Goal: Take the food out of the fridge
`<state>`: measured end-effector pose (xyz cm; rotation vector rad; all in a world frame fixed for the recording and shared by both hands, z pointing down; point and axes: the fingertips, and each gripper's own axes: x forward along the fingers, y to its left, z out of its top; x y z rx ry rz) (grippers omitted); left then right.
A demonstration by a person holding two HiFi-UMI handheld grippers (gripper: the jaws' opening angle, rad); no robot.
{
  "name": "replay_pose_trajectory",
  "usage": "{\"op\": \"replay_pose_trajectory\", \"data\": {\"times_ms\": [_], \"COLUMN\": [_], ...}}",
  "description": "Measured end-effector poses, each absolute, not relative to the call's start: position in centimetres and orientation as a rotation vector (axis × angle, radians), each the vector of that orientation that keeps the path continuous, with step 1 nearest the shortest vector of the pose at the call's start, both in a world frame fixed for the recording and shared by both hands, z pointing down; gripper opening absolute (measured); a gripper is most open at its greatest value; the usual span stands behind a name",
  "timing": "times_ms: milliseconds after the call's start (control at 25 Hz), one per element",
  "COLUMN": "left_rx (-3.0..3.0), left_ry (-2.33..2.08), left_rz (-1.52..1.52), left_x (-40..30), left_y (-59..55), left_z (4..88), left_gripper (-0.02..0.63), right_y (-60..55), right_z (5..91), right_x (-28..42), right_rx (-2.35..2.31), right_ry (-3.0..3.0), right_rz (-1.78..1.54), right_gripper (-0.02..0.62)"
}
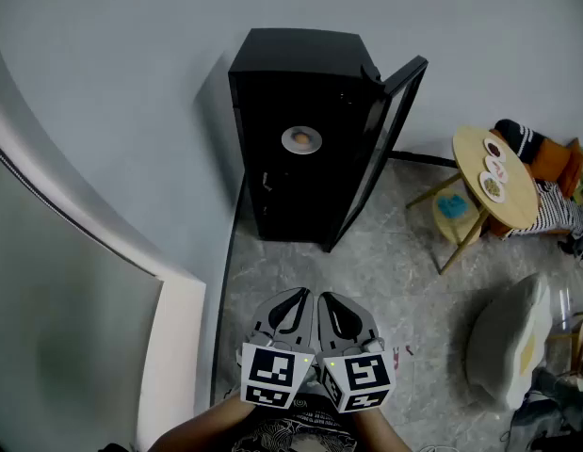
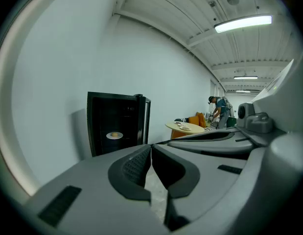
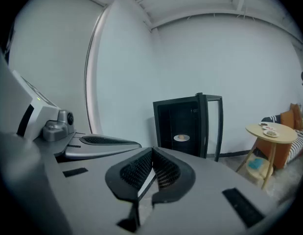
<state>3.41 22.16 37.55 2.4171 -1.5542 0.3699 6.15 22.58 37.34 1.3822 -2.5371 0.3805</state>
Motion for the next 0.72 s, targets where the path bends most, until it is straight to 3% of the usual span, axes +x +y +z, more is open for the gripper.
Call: {"op": "replay_pose_trajectory", "data": {"times_ms": [720], "left_rx": [2.429], "left_ry": [-1.526], "left_rz": [0.348], "left_x": [0.9], "left_y": [20.4], "left_z": [37.6], "left_gripper": [0.02], "right_y": [21.3], "right_z": [37.7], "right_x": [3.6], "right_rx": [1.412], "right_ry": [-2.525], "right_rz": [0.416], "right_gripper": [0.021]}}
